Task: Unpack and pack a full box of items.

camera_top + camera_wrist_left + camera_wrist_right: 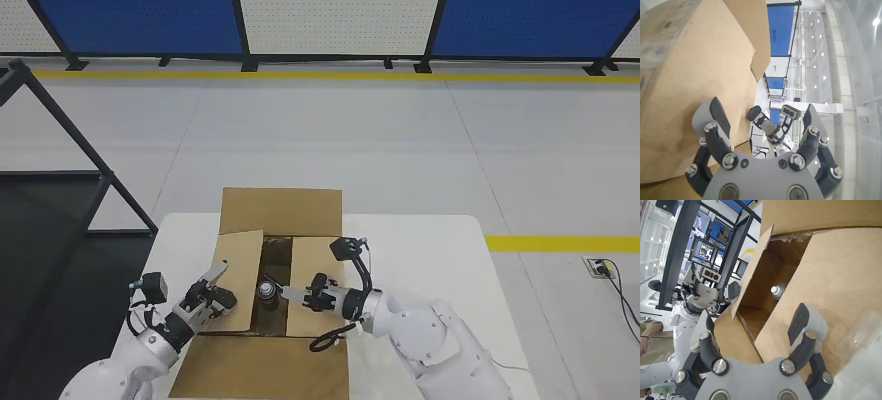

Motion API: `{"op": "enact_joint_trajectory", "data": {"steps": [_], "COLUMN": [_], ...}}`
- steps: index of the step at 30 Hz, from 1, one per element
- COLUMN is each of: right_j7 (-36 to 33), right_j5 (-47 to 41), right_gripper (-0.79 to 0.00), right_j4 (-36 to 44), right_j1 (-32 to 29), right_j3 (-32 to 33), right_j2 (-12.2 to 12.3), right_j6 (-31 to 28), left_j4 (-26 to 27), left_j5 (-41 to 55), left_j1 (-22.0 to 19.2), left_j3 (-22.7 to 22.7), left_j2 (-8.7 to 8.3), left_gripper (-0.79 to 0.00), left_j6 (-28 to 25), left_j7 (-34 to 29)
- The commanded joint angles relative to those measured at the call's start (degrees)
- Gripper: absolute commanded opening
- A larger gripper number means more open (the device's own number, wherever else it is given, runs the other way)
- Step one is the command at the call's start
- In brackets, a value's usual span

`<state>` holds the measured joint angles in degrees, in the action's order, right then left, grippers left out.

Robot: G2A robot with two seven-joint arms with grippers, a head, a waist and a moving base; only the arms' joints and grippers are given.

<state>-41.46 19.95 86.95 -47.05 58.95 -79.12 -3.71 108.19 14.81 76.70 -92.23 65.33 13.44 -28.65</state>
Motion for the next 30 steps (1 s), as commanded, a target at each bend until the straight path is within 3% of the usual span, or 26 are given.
{"op": "enact_joint_trajectory", "data": {"steps": [1, 18, 30], "right_j7": [-0.44, -2.94, -3.82], "right_j5": [0.03, 0.67, -1.02], "right_gripper": [0.0, 0.0, 0.0], "right_j4": [-0.17, -1.88, 4.23], "right_j1": [0.16, 1.84, -1.34], "right_j3": [-0.1, -1.81, 1.98], "right_j2": [0.02, -0.02, 1.15], "right_j6": [-0.27, -2.03, -7.5], "left_j4": [-0.25, -2.14, 1.27], "left_j5": [-1.91, -5.86, 0.49], "left_j1": [-0.39, -1.43, 0.16], "left_j3": [0.62, 3.14, -0.23], "left_j2": [-0.1, -0.22, -0.26], "left_gripper": [0.0, 0.0, 0.0], "left_j6": [0.78, 1.19, -0.56], "left_j7": [0.09, 2.02, 1.69]}}
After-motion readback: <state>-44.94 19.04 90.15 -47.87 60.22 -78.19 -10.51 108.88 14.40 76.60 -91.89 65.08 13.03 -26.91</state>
